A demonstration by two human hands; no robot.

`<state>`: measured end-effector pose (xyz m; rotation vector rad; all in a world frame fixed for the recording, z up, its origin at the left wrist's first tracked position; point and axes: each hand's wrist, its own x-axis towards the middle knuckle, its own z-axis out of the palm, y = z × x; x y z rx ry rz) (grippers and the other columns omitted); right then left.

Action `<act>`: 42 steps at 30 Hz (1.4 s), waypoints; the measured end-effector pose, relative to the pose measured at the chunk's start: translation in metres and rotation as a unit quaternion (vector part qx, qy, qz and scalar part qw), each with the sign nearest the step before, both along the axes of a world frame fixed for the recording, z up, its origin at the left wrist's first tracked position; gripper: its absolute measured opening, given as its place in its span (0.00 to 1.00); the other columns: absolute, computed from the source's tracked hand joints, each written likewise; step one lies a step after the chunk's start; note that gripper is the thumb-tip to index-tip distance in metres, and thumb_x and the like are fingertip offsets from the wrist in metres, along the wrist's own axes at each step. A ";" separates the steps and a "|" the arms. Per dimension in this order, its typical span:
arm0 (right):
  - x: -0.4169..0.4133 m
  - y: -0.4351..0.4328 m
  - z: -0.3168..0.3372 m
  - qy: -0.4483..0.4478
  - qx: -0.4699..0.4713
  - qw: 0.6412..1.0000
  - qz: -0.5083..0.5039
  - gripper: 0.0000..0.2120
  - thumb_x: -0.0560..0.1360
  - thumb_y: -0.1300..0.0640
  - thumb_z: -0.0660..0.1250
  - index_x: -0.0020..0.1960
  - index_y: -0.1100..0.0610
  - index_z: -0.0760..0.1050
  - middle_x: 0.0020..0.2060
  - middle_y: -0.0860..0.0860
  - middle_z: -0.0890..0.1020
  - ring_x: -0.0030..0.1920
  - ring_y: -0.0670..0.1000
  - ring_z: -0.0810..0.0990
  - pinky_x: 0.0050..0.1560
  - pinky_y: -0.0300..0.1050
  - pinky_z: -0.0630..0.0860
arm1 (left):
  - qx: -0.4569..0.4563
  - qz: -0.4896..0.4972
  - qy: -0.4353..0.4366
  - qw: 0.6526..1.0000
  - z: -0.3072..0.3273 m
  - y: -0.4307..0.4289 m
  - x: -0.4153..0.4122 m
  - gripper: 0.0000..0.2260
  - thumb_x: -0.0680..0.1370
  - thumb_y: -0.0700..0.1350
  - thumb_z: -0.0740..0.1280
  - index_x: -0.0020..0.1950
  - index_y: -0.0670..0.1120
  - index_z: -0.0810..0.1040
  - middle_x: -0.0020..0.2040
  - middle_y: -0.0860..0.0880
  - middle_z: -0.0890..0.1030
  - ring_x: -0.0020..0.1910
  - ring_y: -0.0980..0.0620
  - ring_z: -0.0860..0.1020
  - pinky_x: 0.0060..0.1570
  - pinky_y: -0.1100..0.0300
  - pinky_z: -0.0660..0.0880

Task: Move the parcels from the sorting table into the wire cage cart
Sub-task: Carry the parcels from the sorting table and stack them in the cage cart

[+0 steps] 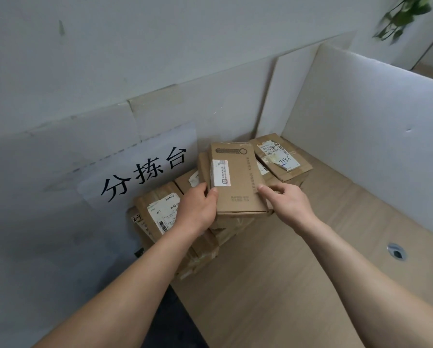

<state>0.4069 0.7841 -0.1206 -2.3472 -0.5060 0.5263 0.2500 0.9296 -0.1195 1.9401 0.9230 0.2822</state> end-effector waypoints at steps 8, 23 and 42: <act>-0.011 0.002 -0.014 0.063 0.094 0.993 -0.042 0.18 0.76 0.37 0.64 0.50 0.49 0.84 0.41 0.43 0.84 0.43 0.49 0.80 0.48 0.52 0.78 | -0.064 0.015 -0.026 0.998 0.003 -0.004 -0.004 0.18 0.81 0.53 0.66 0.70 0.47 0.77 0.63 0.52 0.80 0.59 0.52 0.77 0.59 0.55 0.74; -0.019 0.002 -0.020 0.260 0.205 0.934 -0.133 0.16 0.77 0.45 0.70 0.57 0.55 0.81 0.51 0.54 0.85 0.51 0.57 0.83 0.40 0.50 0.79 | -0.156 0.065 -0.063 0.984 0.006 -0.007 -0.010 0.15 0.78 0.46 0.73 0.64 0.47 0.80 0.57 0.52 0.82 0.54 0.54 0.79 0.49 0.60 0.74; -0.035 0.000 -0.013 0.288 0.284 0.906 -0.126 0.08 0.82 0.53 0.65 0.55 0.53 0.82 0.50 0.55 0.86 0.48 0.55 0.85 0.34 0.48 0.80 | -0.167 0.043 -0.076 0.982 0.011 -0.004 -0.019 0.28 0.77 0.41 0.73 0.76 0.49 0.69 0.54 0.49 0.83 0.55 0.52 0.81 0.59 0.52 0.79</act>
